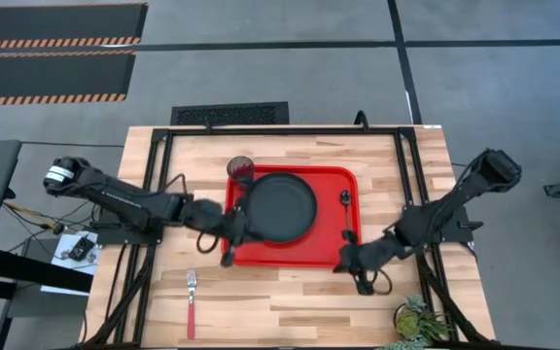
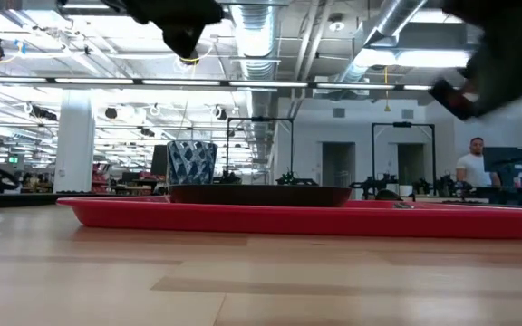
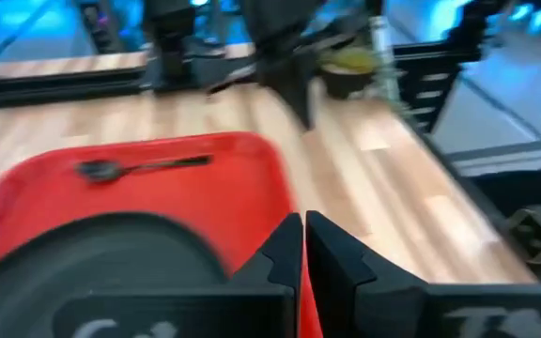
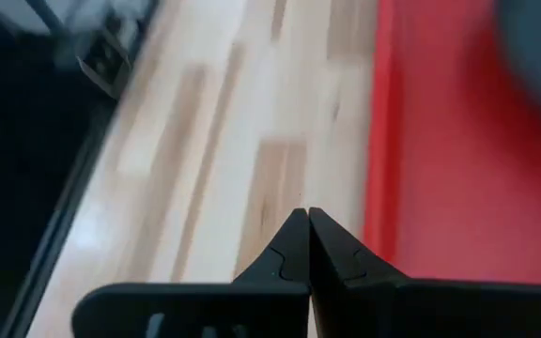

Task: Pick and place plate/cup/fork/spoon on tray
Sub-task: Adjust the red serving tray

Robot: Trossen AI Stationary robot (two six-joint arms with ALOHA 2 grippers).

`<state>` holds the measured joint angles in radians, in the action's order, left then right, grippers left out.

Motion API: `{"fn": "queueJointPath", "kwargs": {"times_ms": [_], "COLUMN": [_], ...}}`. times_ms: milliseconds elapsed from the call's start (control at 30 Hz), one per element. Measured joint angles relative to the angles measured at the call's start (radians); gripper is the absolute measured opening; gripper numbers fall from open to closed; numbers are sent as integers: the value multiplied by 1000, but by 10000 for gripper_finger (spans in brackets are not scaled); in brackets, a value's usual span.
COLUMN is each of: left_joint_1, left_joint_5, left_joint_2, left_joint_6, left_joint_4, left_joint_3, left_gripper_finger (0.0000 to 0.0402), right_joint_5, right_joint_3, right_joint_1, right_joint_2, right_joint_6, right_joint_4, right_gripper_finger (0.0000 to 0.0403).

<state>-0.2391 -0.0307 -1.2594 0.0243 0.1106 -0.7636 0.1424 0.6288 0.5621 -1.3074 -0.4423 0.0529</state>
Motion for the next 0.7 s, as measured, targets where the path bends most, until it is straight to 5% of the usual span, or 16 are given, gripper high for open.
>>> {"fn": "queueJointPath", "kwargs": {"times_ms": [333, 700], "left_joint_1": [-127, -133], "left_joint_5": [-42, -61], "left_joint_2": [-2, -2], "left_joint_6": [62, 88], "left_joint_4": [145, 134], "left_joint_3": [83, 83], "left_gripper_finger": [2, 2], "right_joint_5": [16, 63], "right_joint_3": [0, 0], "right_joint_1": [83, 58], "right_joint_2": [-170, -183], "right_joint_6": [-236, -320], "right_joint_4": [66, 191], "right_gripper_finger": [11, 11]}}
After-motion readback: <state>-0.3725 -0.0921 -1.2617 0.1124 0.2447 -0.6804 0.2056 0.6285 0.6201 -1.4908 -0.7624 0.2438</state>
